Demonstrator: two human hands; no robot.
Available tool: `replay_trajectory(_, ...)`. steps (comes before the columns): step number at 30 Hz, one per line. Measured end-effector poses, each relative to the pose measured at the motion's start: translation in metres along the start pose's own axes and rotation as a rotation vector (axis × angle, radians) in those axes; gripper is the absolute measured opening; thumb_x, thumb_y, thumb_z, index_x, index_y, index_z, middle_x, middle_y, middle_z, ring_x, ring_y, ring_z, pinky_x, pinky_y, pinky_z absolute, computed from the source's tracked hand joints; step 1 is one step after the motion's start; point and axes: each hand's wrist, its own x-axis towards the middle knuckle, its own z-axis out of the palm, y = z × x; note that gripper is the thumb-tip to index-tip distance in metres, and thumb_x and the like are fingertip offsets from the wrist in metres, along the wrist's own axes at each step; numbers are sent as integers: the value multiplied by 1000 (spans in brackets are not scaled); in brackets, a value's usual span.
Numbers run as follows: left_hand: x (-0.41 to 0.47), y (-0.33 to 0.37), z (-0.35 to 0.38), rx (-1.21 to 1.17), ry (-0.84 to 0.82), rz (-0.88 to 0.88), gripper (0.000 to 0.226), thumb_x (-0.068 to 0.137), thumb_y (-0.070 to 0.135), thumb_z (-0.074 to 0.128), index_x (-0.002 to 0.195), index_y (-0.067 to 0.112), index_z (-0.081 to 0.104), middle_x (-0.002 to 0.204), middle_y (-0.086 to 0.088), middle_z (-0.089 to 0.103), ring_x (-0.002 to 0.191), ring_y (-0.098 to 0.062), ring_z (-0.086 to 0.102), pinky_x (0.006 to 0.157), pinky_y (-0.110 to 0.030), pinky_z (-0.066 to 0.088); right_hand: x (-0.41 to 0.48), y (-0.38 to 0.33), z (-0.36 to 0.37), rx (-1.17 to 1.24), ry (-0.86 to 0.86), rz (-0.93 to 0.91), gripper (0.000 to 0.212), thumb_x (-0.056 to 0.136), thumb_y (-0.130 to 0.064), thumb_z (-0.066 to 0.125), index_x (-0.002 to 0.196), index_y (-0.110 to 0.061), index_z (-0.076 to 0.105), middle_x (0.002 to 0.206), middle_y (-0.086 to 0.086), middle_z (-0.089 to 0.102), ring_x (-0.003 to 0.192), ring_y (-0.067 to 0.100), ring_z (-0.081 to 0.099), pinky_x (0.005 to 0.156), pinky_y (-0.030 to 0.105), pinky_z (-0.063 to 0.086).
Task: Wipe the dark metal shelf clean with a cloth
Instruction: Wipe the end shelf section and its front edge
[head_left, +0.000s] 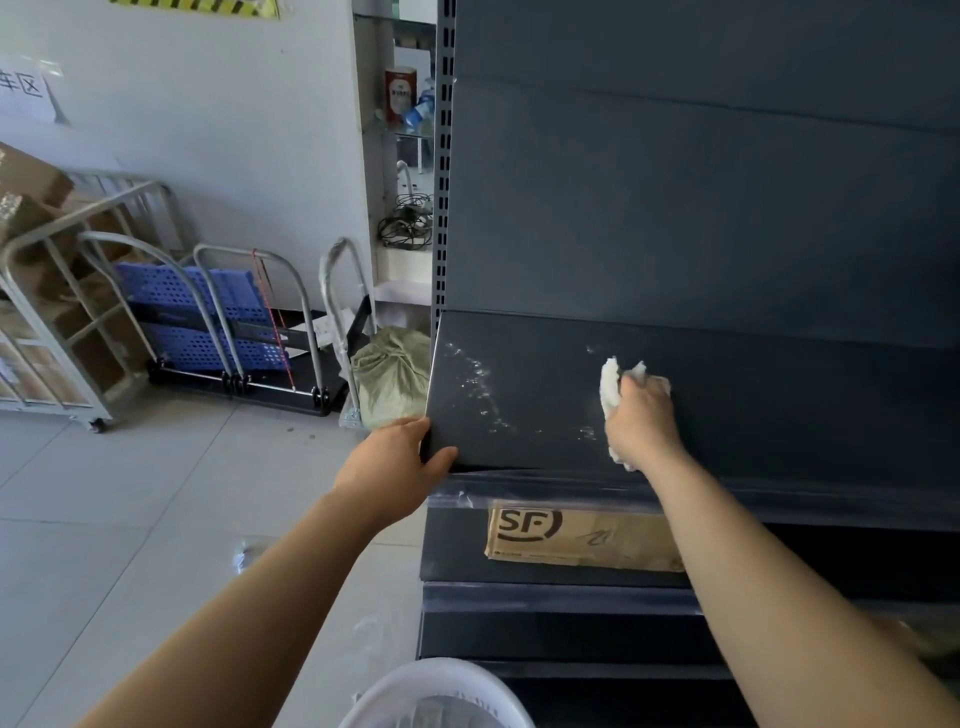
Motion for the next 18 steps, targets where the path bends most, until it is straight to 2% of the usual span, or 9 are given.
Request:
replay_trajectory(2, -2, 0, 1, 13, -13, 1, 46, 93, 43, 48, 125, 10, 53, 131, -5, 56, 115, -24, 55, 93, -36, 45, -11, -12, 7, 14, -21, -32, 33, 78, 6, 44, 110, 4, 52, 120, 22, 45, 116, 34, 37, 90, 43, 50)
replay_trajectory(5, -3, -1, 1, 20, -30, 16, 43, 95, 38, 45, 128, 10, 51, 134, -4, 53, 113, -25, 55, 93, -36, 46, -18, -42, 21, -29, -114, -133, 60, 81, 2, 41, 140, -4, 35, 145, 24, 30, 129, 34, 27, 112, 43, 29)
replay_trajectory(7, -3, -2, 2, 2, -43, 17, 38, 95, 32, 43, 125, 9, 51, 132, -4, 53, 110, -26, 56, 92, -38, 47, -20, -64, 30, -100, -135, -283, 72, 79, 2, 41, 148, -9, 23, 154, 27, 17, 134, 34, 24, 116, 41, 17)
replay_trajectory(8, -3, -3, 3, -6, -44, 16, 35, 95, 30, 42, 122, 9, 52, 129, -5, 55, 108, -27, 56, 90, -38, 47, -22, -75, 35, -107, -148, -357, 74, 79, 2, 42, 149, -10, 20, 155, 27, 15, 135, 33, 25, 116, 40, 16)
replay_trajectory(10, -3, -4, 4, -25, -36, 5, 28, 95, 27, 40, 110, 8, 55, 116, -7, 59, 98, -26, 56, 85, -40, 48, -26, -97, 39, 68, -234, -402, 63, 85, -4, 45, 146, -12, 31, 153, 24, 24, 134, 31, 30, 112, 35, 24)
replay_trajectory(12, -4, -4, 4, -40, -26, -25, 26, 94, 27, 40, 98, 7, 55, 102, -8, 60, 89, -27, 56, 80, -41, 48, -30, -113, 39, 431, -278, -346, 40, 93, -15, 44, 132, -18, 53, 142, 14, 45, 127, 24, 44, 103, 29, 36)
replay_trajectory(14, -4, -4, 2, -41, -29, -36, 26, 94, 29, 40, 90, 7, 55, 95, -8, 60, 86, -27, 55, 79, -41, 48, -32, -120, 34, 717, -333, -269, 41, 93, -10, 43, 130, -22, 57, 135, 3, 57, 120, 18, 54, 99, 26, 45)
replay_trajectory(16, -3, -5, 0, -33, -32, -27, 28, 93, 30, 41, 96, 9, 58, 100, -7, 62, 89, -27, 56, 81, -41, 49, -29, -113, 25, 871, -295, -183, 38, 94, -13, 45, 127, -24, 60, 124, 1, 64, 112, 19, 61, 89, 28, 51)
replay_trajectory(18, -2, -3, -1, -32, -20, -14, 28, 93, 29, 42, 105, 10, 59, 108, -6, 61, 96, -27, 57, 83, -39, 49, -22, -96, 11, 866, -196, -157, 30, 93, -22, 48, 118, -26, 65, 111, 1, 69, 104, 22, 66, 83, 29, 51)
